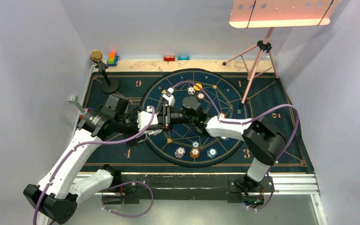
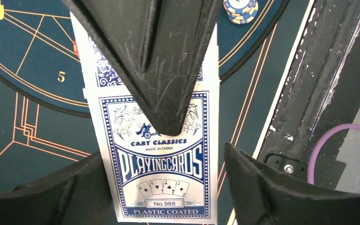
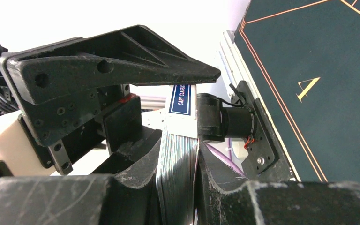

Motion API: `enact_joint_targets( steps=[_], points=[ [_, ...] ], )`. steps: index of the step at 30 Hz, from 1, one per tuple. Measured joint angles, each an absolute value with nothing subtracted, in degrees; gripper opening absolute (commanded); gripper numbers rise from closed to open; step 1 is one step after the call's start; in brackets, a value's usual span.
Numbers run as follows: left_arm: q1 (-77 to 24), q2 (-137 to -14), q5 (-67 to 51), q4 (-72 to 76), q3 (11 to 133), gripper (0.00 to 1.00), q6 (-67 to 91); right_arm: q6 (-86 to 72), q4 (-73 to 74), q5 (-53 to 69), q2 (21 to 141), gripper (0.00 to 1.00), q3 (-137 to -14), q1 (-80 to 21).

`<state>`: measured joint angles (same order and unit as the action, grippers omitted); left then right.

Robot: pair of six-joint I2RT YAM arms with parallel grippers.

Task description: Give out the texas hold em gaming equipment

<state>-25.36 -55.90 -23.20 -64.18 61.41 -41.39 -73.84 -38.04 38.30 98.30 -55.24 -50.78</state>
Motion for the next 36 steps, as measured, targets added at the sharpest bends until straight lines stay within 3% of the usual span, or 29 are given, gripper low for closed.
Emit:
enact_joint_targets(
  steps=[4, 7, 12, 15, 25, 36],
  points=[
    [-23.77, -55.16, -24.05, -63.11, 60.36, 0.49, -41.67, -74.72, -38.65, 39.24, 98.85, 0.17, -55.29, -50.81],
    [-22.35, -55.42, -25.58, -63.48, 60.10, 0.37, -41.78, -75.22, -38.50, 39.75, 99.42, 0.25, -55.59, -50.81],
    [-20.97, -55.72, -27.99, -64.51, 60.10, 0.30, -42.26, -74.52, -36.12, 40.32, 99.44, 0.56, -56.69, -50.81],
    [-20.67, -55.75, -29.28, -65.65, 60.10, 0.24, -42.59, -73.10, -33.39, 40.66, 99.39, 0.63, -57.39, -50.57],
    [-20.62, -55.55, -31.46, -67.02, 60.10, 0.16, -42.54, -64.23, -18.63, 40.03, 95.13, 0.60, -59.20, -48.16],
    [-20.62, -55.53, -32.56, -67.44, 60.10, 0.09, -41.56, -60.73, -13.80, 39.57, 91.81, 0.53, -58.57, -46.57]
  ],
)
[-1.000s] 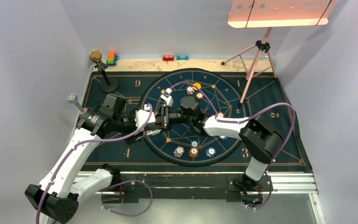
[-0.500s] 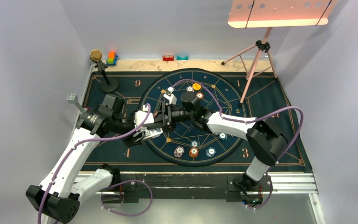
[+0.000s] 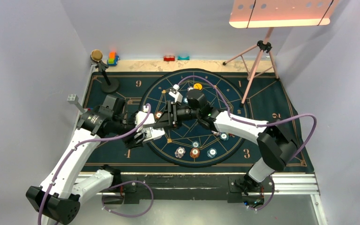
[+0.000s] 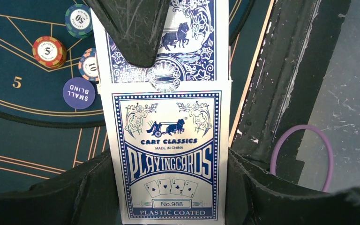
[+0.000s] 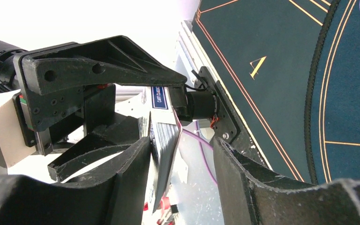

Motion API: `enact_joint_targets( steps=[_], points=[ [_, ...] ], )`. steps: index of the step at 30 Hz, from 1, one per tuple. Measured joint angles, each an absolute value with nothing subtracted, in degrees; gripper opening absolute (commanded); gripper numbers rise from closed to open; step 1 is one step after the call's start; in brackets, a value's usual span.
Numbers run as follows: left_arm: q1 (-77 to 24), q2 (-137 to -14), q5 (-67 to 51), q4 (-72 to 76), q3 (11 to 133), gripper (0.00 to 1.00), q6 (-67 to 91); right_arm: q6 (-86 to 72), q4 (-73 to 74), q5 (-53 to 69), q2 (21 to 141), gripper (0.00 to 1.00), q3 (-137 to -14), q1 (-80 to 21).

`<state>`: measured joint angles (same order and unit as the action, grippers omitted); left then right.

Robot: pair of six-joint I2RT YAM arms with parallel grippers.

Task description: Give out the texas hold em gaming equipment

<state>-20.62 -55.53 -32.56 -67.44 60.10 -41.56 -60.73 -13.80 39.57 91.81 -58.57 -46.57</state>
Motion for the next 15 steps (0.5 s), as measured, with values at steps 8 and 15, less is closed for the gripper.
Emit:
enact_joint_targets(
  steps=[8, 15],
  points=[
    [-20.60, -55.53, -32.84, -67.48, 60.10, 0.09, -41.10, -59.72, -13.19, 39.59, 89.67, 0.50, -56.84, -45.21],
    [-20.60, -55.53, -32.84, -67.44, 60.10, 0.08, -41.08, -58.46, -10.79, 39.53, 87.09, 0.49, -55.75, -42.83]
  ],
)
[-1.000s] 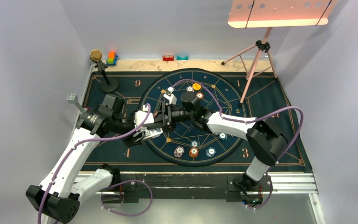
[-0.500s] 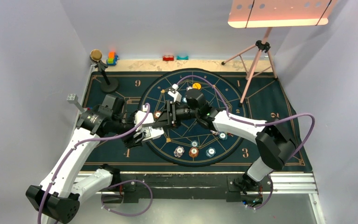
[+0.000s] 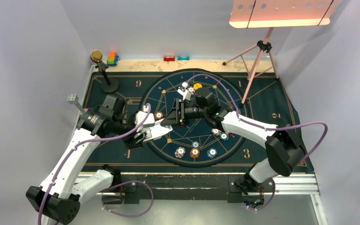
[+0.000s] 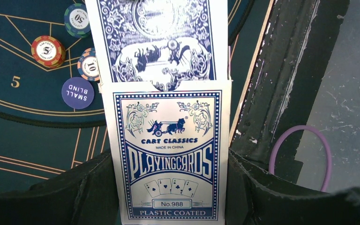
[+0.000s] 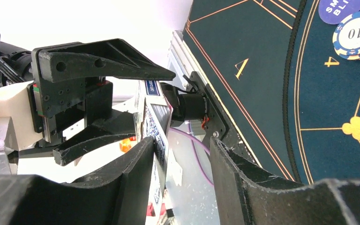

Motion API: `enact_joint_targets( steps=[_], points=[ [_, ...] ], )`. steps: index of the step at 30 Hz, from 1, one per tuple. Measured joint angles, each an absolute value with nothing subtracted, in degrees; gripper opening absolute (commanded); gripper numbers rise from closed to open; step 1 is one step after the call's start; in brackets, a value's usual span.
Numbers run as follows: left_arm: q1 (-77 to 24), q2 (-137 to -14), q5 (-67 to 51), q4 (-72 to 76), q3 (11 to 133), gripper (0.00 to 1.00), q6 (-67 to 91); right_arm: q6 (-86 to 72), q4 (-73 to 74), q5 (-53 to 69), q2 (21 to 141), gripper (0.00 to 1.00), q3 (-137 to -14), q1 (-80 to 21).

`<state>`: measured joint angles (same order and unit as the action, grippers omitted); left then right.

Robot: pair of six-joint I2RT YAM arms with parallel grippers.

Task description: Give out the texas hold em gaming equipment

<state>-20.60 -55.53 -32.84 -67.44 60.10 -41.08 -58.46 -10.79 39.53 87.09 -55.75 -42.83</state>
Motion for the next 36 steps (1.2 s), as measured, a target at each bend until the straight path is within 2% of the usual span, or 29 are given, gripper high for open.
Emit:
enact_joint_targets(
  steps=[3, 8, 11, 26, 36],
  points=[
    [-20.60, -55.53, -32.84, -67.42, 60.07, 0.07, -41.08, -57.98, -10.02, 39.51, 86.13, 0.45, -55.44, -42.17],
    [-20.58, -55.53, -32.73, -67.09, 59.29, 0.05, -41.06, -57.25, -8.38, 39.42, 84.40, 0.24, -54.98, -41.08],
    [-20.58, -55.61, -32.40, -66.92, 58.52, 0.02, -41.06, -56.80, -6.96, 38.54, 83.07, 0.16, -54.94, -40.66],
    [-20.56, -55.61, -31.22, -65.43, 56.86, 0.00, -40.95, -54.24, -0.71, 38.11, 80.62, 0.12, -55.72, -37.65],
    [-20.25, -54.35, -31.05, -65.73, 55.48, 0.00, -40.97, -51.27, 2.74, 38.65, 80.38, 0.11, -62.78, -31.62]
  ],
)
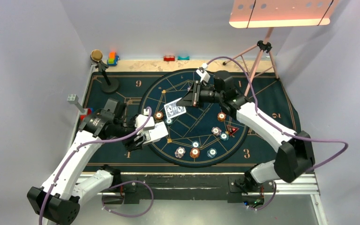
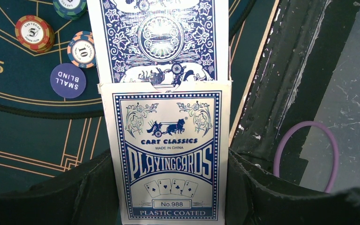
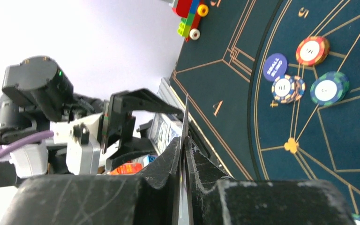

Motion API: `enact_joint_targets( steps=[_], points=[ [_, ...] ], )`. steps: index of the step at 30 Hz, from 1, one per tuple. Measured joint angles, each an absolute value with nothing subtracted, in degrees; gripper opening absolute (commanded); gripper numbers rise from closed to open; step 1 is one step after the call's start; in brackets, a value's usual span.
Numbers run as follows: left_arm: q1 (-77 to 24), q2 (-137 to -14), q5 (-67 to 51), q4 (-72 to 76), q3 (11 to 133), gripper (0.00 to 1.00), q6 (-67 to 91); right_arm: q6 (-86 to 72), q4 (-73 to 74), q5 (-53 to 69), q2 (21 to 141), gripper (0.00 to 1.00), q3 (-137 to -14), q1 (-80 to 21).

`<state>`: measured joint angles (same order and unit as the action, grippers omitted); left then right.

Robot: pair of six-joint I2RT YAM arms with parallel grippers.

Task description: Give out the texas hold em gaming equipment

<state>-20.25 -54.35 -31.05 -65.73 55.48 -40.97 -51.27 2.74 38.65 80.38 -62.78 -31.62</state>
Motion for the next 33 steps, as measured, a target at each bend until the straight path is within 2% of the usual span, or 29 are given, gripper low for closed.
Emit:
enact_joint_targets(
  steps=[3, 7, 13, 17, 19, 22, 25, 28, 33],
  points=[
    [-20.25, -53.52, -31.05, -66.13, 55.48, 0.00, -40.97, -50.15, 1.98, 38.85, 85.17, 0.11, -66.54, -30.81],
    [-20.25, -51.22, -31.07, -67.75, 55.51, 0.00, -40.95, -49.17, 0.91, 39.07, 98.98, 0.11, -74.96, -31.38],
    [-20.25, -49.87, -31.05, -69.97, 55.94, 0.00, -40.97, -48.58, 2.39, 37.39, 120.14, 0.11, -89.01, -35.38],
    [-20.25, -49.91, -31.05, -70.19, 56.03, 0.00, -40.95, -48.80, 3.44, 35.92, 129.03, 0.14, -97.56, -38.89],
    [-20.25, -49.91, -31.05, -70.26, 56.14, 0.00, -40.97, -49.04, 3.57, 35.27, 132.11, 0.22, -100.75, -40.49],
    [-20.25, -49.91, -31.05, -70.32, 56.14, 0.00, -40.95, -49.30, 4.60, 34.35, 134.58, 0.48, -103.39, -42.28],
    [-20.25, -49.91, -31.05, -70.46, 56.14, 0.00, -40.95, -48.69, 7.42, 32.82, 135.50, 0.65, -105.23, -43.13],
    [-20.25, -49.91, -31.07, -70.46, 56.14, 0.00, -40.95, -47.07, 11.03, 30.35, 135.20, 0.72, -106.13, -42.98],
    [-20.25, -50.22, -31.07, -70.46, 56.14, 0.00, -40.95, -43.68, 17.26, 25.17, 131.17, 0.79, -106.08, -41.71]
  ],
)
